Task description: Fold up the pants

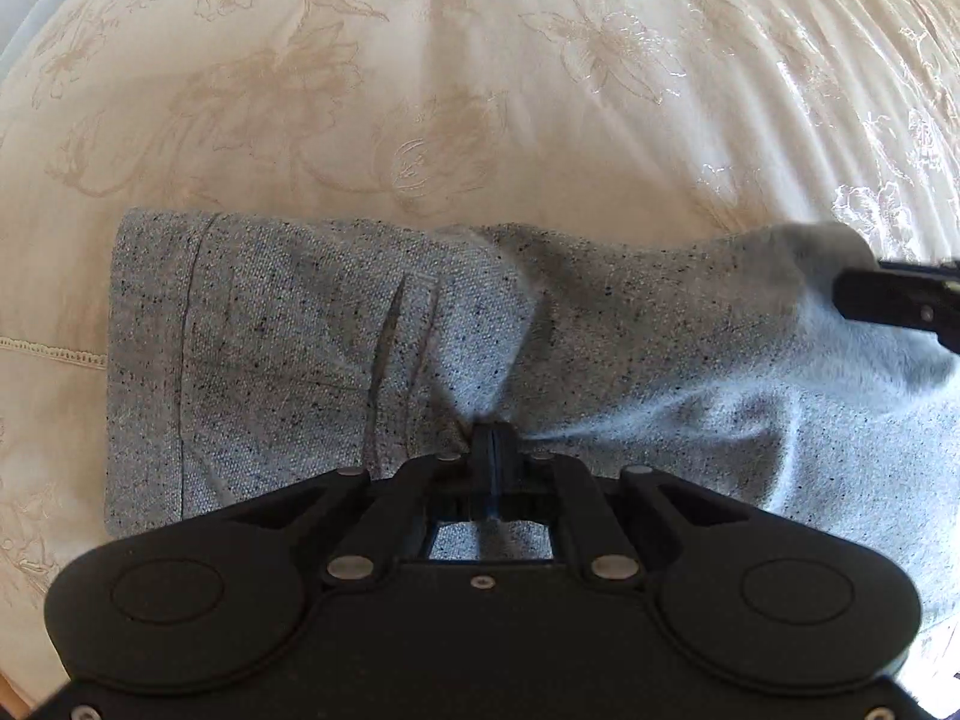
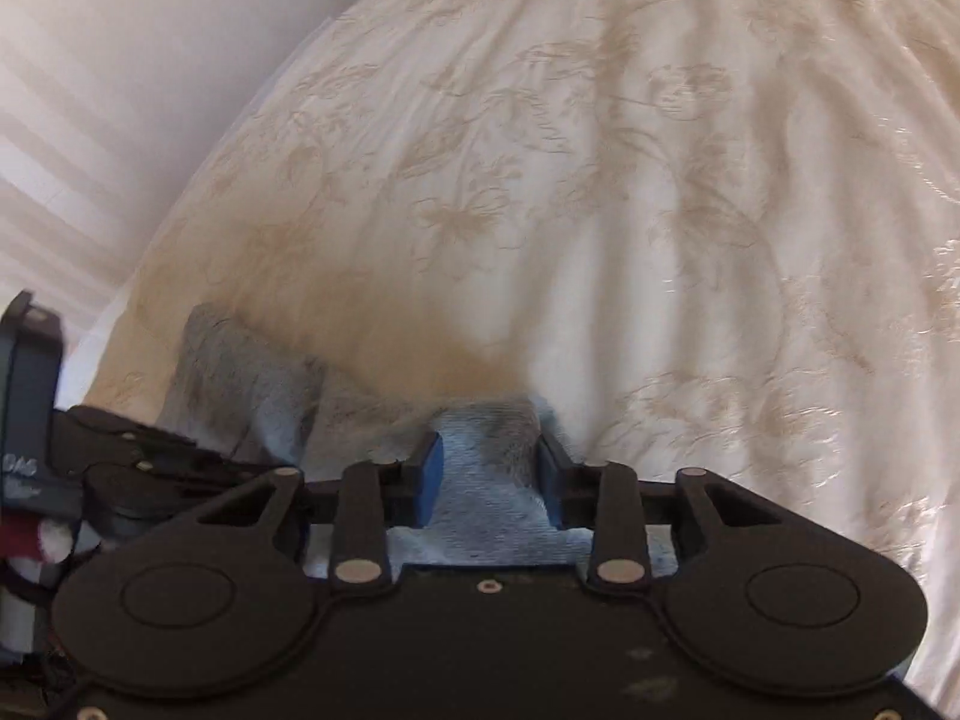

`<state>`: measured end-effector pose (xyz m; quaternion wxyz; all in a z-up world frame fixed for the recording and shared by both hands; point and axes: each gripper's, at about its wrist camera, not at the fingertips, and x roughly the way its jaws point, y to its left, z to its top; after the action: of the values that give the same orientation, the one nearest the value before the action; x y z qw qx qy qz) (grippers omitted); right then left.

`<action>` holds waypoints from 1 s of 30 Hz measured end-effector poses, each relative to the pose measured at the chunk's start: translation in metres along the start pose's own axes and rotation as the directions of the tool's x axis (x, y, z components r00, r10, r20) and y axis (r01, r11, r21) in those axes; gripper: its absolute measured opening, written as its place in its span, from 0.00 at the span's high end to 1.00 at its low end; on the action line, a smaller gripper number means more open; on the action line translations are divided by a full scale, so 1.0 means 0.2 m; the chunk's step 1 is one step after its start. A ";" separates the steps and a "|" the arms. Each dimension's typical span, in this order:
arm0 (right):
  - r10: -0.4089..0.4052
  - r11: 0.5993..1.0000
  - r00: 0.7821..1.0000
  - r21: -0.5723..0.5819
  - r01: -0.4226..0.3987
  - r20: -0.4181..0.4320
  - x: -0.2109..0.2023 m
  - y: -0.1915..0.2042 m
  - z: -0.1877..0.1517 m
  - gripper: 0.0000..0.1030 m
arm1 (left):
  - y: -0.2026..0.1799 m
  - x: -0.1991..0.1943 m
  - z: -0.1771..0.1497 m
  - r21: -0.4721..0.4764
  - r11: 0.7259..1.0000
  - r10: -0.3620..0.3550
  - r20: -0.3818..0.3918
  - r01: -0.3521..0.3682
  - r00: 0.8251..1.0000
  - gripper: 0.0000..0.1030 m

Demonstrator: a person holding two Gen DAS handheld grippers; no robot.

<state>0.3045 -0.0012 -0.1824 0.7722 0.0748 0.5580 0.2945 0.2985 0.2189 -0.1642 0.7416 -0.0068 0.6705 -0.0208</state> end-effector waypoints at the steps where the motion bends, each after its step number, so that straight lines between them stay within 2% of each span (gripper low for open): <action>1: -0.008 0.999 1.000 -0.045 0.008 0.013 -0.03 0.06 -0.04 0.95 | -0.01 -0.01 0.00 -0.004 1.000 0.000 0.001 0.000 1.000 0.89; 4: -0.011 0.990 0.999 -0.138 0.017 0.042 -0.08 0.24 -0.21 0.95 | -0.02 0.01 0.00 -0.006 1.000 0.000 -0.001 0.000 1.000 0.89; 7: -0.032 0.987 0.999 -0.156 0.035 0.022 -0.04 0.31 -0.35 0.96 | -0.04 0.03 0.01 0.002 1.000 0.006 -0.007 -0.006 1.000 0.89; 9: -0.047 0.991 0.999 -0.123 0.049 0.023 -0.01 0.31 -0.39 0.95 | -0.04 0.03 0.00 0.009 1.000 0.009 -0.009 -0.009 1.000 0.89; 10: -0.050 0.994 0.998 -0.091 0.052 0.030 -0.02 0.29 -0.39 0.94 | -0.05 0.03 0.00 0.011 1.000 0.010 -0.008 -0.010 1.000 0.89; 13: -0.042 0.999 0.995 -0.002 0.043 0.086 -0.05 0.21 -0.33 0.82 | -0.05 0.03 -0.01 0.010 1.000 0.005 0.003 -0.005 1.000 0.89; 14: -0.036 0.999 0.995 0.009 0.035 0.098 -0.06 0.19 -0.31 0.67 | -0.04 0.04 -0.02 0.010 1.000 0.001 0.009 -0.001 1.000 0.89; 15: -0.030 0.999 0.994 0.020 0.028 0.107 -0.07 0.16 -0.28 0.62 | -0.04 0.05 -0.03 0.011 1.000 -0.001 0.018 0.001 1.000 0.89; 21: -0.002 0.999 0.998 0.048 -0.001 0.069 -0.03 0.07 -0.09 0.60 | -0.05 0.06 -0.08 0.026 1.000 0.008 0.044 -0.009 0.999 0.89; 30: 0.030 0.983 0.999 0.178 -0.035 0.030 0.02 -0.08 -0.02 0.60 | -0.06 0.03 -0.18 0.023 1.000 0.006 0.059 -0.007 0.998 0.89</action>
<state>0.3075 -0.0135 -0.1937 0.7650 0.1567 0.5703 0.2550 0.2626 0.2080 -0.1725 0.7610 0.0034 0.6482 -0.0260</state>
